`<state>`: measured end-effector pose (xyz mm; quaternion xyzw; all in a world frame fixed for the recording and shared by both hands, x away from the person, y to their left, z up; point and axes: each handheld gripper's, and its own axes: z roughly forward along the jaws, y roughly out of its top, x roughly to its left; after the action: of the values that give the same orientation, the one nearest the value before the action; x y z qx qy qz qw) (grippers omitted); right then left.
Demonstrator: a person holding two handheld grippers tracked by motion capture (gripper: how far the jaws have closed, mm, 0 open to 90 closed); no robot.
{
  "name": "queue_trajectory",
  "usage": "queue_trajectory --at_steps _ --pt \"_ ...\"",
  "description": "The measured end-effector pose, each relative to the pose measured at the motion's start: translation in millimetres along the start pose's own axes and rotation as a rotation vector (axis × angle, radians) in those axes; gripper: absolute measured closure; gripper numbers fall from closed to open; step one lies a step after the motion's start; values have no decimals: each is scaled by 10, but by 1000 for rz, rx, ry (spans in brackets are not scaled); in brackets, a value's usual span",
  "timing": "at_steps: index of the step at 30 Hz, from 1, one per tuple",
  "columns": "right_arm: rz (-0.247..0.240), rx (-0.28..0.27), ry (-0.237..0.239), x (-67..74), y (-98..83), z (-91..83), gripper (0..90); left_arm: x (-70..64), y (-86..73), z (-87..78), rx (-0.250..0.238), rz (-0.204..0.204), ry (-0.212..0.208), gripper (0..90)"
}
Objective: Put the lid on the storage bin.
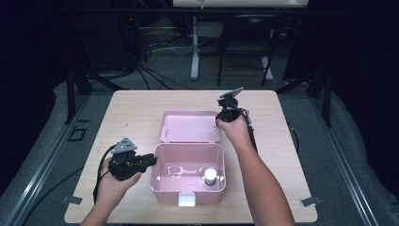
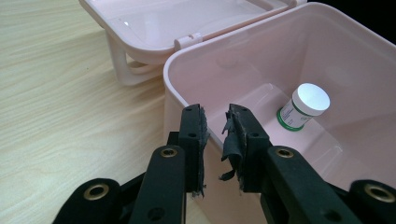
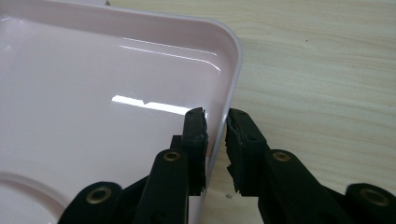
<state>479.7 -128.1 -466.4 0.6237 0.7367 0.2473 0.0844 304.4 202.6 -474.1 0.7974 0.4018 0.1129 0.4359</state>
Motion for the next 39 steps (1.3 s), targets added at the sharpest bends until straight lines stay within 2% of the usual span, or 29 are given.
queue_trajectory --at_steps 16,39 --pt "22 5 -15 7 12 19 828 -3 0 1 0 -3 2 761" --pt "10 -50 -16 34 5 -102 845 -9 2 1 3 -2 5 762"
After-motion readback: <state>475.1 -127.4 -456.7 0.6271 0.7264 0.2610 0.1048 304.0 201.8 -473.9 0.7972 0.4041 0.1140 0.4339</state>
